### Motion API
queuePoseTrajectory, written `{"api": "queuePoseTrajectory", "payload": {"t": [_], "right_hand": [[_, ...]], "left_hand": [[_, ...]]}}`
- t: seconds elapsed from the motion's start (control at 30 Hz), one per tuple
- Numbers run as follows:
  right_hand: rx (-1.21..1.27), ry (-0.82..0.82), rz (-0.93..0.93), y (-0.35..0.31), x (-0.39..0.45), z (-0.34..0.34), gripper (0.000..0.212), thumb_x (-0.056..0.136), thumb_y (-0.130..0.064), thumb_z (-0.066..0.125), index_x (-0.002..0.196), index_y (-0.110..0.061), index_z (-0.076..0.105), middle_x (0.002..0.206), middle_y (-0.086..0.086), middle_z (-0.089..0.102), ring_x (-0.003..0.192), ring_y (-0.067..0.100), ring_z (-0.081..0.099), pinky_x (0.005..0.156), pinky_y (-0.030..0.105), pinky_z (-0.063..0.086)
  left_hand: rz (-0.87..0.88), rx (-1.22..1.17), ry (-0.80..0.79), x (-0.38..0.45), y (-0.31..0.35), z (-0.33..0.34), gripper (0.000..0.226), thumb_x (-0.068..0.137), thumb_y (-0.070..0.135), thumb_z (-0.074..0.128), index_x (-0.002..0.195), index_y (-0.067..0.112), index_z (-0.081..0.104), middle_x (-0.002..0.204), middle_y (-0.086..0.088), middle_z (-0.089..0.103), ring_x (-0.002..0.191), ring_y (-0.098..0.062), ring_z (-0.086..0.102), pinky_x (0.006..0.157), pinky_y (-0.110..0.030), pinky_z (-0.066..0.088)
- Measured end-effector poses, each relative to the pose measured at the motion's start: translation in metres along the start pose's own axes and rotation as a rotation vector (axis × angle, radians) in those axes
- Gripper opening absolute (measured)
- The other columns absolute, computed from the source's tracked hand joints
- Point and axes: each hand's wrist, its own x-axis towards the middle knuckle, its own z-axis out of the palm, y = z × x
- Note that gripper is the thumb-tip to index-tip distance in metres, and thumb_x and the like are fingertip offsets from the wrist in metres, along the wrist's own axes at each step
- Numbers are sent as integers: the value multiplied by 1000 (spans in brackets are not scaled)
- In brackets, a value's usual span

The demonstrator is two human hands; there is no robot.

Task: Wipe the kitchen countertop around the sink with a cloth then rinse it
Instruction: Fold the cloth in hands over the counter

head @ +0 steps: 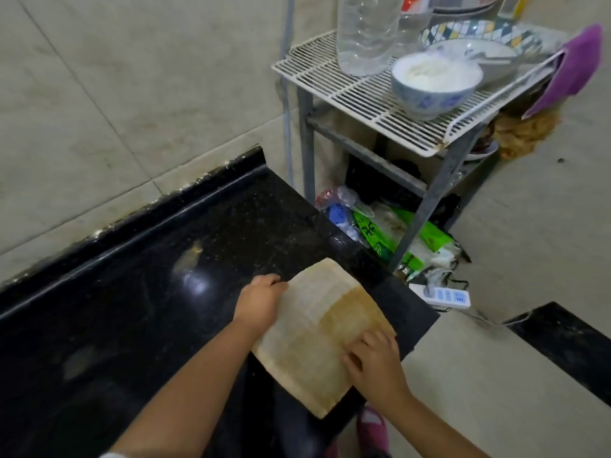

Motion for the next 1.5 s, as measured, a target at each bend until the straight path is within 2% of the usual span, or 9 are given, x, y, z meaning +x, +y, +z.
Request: {"api": "queuePoseTrajectory", "payload": {"t": [0.27, 0.37, 0.63, 0.8, 0.93, 1.1, 1.27, 1.4, 1.5], "right_hand": [[57, -41, -25, 4, 9, -16, 27, 70, -35, 47, 56, -23, 66, 63, -7, 55, 72, 7, 47, 84, 33, 33], [118, -75, -53, 1, 21, -34, 29, 71, -34, 46, 58, -18, 66, 64, -3, 58, 62, 19, 59, 72, 29, 45], [396, 49, -152, 4, 71, -98, 24, 80, -21, 53, 72, -1, 62, 71, 8, 57, 65, 17, 50, 62, 14, 27], [393, -96, -331, 15, 90, -113, 22, 81, -19, 47, 76, 0, 59, 72, -2, 49, 68, 15, 45, 61, 19, 27], [394, -314, -390, 25, 100, -124, 16, 89, -10, 55, 75, -16, 50, 64, -13, 44, 60, 2, 46, 58, 14, 32], [333, -500, -341, 35, 120, -123, 33, 89, -11, 56, 65, -30, 42, 62, -11, 46, 54, 2, 45, 54, 13, 33], [240, -514, -263, 34, 123, -105, 38, 89, -14, 55, 61, -33, 37, 61, -10, 45, 61, 7, 44, 56, 19, 33], [228, -504, -186, 26, 113, -95, 38, 90, -16, 53, 62, -33, 34, 59, -9, 45, 67, 19, 48, 62, 27, 34], [389, -519, -50, 17, 104, -92, 34, 91, -12, 53, 62, -26, 41, 62, -3, 49, 65, 19, 51, 60, 29, 45]], "left_hand": [[-34, -89, 85, 1, 2, 2, 24, 86, 5, 54, 104, 8, 70, 111, -12, 65, 108, -32, 53, 89, -35, 42], [-71, -224, 132, -1, 6, -18, 19, 89, 6, 52, 99, 2, 67, 104, -15, 64, 101, -32, 55, 84, -35, 41], [-288, -609, 438, -34, 11, -76, 3, 93, 12, 50, 95, 11, 49, 87, -5, 55, 79, -20, 51, 68, -28, 38], [-396, -767, 626, -61, 24, -70, 19, 87, 3, 57, 105, 5, 63, 96, -4, 59, 89, -16, 54, 76, -19, 41], [-319, -664, 724, -88, 32, -57, 13, 79, -5, 65, 86, 5, 70, 79, 8, 58, 78, 7, 55, 69, 1, 39], [-256, -805, 555, -113, 33, -47, 41, 78, -3, 68, 62, 35, 62, 81, 16, 61, 80, 13, 58, 71, -4, 43], [-331, -761, 443, -105, 40, -34, 29, 86, 6, 61, 71, 24, 43, 63, 8, 52, 60, -5, 49, 57, -14, 36], [-367, -665, 574, -103, 54, -33, 21, 86, 6, 60, 85, 23, 48, 77, 16, 52, 70, 1, 50, 65, -5, 36], [-458, -666, 711, -103, 59, -42, 13, 86, 6, 59, 96, 14, 55, 78, 15, 52, 72, -3, 50, 63, -11, 36]]}}
